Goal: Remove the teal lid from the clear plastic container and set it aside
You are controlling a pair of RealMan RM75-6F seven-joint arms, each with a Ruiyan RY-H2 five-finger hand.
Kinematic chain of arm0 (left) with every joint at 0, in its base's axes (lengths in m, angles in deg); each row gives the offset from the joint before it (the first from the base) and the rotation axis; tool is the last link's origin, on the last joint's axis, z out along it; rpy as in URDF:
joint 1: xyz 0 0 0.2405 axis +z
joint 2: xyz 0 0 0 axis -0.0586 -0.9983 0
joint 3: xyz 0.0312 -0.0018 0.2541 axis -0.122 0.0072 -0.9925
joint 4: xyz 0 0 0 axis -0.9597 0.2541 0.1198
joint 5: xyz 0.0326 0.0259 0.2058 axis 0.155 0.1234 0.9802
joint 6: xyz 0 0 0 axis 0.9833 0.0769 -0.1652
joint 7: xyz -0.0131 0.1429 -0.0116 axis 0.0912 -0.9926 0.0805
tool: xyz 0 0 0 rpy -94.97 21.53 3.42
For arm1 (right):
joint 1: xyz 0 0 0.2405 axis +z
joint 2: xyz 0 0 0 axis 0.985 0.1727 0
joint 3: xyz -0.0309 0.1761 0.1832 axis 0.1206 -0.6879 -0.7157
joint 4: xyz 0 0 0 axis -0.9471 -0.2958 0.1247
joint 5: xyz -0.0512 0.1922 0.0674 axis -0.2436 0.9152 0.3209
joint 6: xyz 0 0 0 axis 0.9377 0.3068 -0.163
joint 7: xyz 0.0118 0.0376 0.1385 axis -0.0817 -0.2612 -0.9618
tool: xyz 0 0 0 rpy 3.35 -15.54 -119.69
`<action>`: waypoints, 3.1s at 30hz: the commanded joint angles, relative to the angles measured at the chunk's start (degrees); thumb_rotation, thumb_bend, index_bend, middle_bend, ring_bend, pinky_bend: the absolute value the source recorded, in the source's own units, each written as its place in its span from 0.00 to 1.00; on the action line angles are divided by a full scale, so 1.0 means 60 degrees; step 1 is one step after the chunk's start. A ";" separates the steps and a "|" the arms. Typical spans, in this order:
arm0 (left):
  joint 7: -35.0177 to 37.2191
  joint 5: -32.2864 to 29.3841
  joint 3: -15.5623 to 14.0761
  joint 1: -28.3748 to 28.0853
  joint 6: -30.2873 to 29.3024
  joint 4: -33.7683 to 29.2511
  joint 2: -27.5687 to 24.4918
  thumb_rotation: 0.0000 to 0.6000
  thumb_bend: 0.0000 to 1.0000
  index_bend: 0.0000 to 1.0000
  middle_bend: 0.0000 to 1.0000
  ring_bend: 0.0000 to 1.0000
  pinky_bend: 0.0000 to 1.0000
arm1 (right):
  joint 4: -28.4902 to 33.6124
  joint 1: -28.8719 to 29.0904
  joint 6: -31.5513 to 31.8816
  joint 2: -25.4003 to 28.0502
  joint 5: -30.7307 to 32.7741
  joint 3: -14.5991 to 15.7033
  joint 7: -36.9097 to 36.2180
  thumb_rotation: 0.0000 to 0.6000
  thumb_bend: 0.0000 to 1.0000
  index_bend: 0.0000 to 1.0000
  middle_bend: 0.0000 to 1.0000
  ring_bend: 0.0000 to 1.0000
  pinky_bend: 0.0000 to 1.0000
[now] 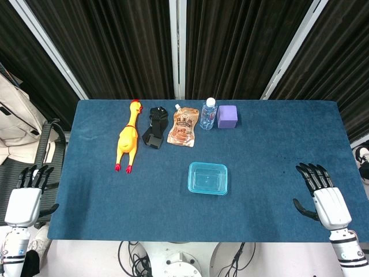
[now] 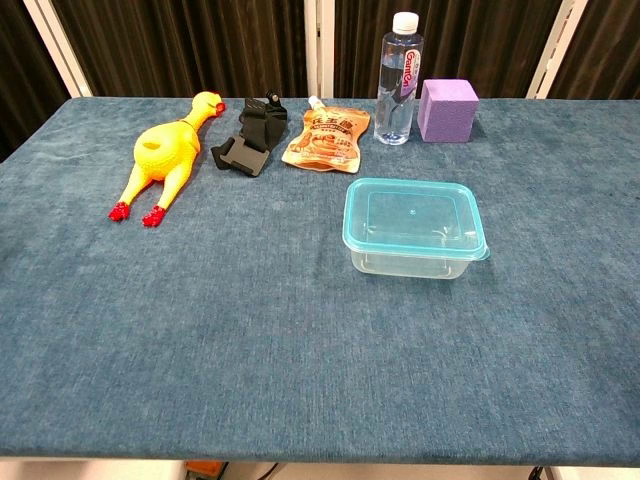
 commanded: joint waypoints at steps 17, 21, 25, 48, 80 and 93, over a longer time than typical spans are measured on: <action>0.0075 0.0432 -0.0064 -0.0098 -0.0026 -0.0099 0.0037 1.00 0.00 0.11 0.07 0.00 0.00 | -0.0662 0.1276 -0.2164 -0.1038 0.0381 -0.0337 0.1243 1.00 0.22 0.00 0.02 0.00 0.00; 0.0089 0.0456 -0.0065 -0.0178 0.0105 -0.0166 0.0007 1.00 0.00 0.11 0.07 0.00 0.00 | -0.1356 0.2018 -0.3133 -0.2038 0.0849 -0.0725 0.1803 1.00 0.07 0.00 0.00 0.00 0.00; 0.0083 0.0530 -0.0082 -0.0278 0.0239 -0.0215 -0.0021 1.00 0.00 0.11 0.07 0.00 0.00 | -0.2325 0.2669 -0.3389 -0.3229 0.0832 -0.1058 0.2334 1.00 0.03 0.00 0.00 0.00 0.00; 0.0957 0.1643 0.0175 -0.2678 0.2842 -0.0752 0.0096 1.00 0.00 0.11 0.07 0.00 0.00 | -0.3004 0.4717 -0.4287 -0.5173 0.0907 -0.1473 0.3115 1.00 0.02 0.00 0.00 0.00 0.00; -0.4558 -0.7885 0.1845 -0.9144 0.7091 -0.0582 0.3619 1.00 0.00 0.02 0.00 0.00 0.00 | -0.0418 0.1981 -0.0451 -0.1299 -0.0324 -0.0519 0.1452 1.00 0.02 0.00 0.00 0.00 0.00; -0.3712 -0.8658 0.1739 -0.9844 0.7122 0.0043 0.3908 1.00 0.00 0.09 0.12 0.03 0.03 | -0.0543 0.2522 -0.1309 -0.1854 -0.0840 -0.0281 0.1545 1.00 0.04 0.00 0.00 0.00 0.00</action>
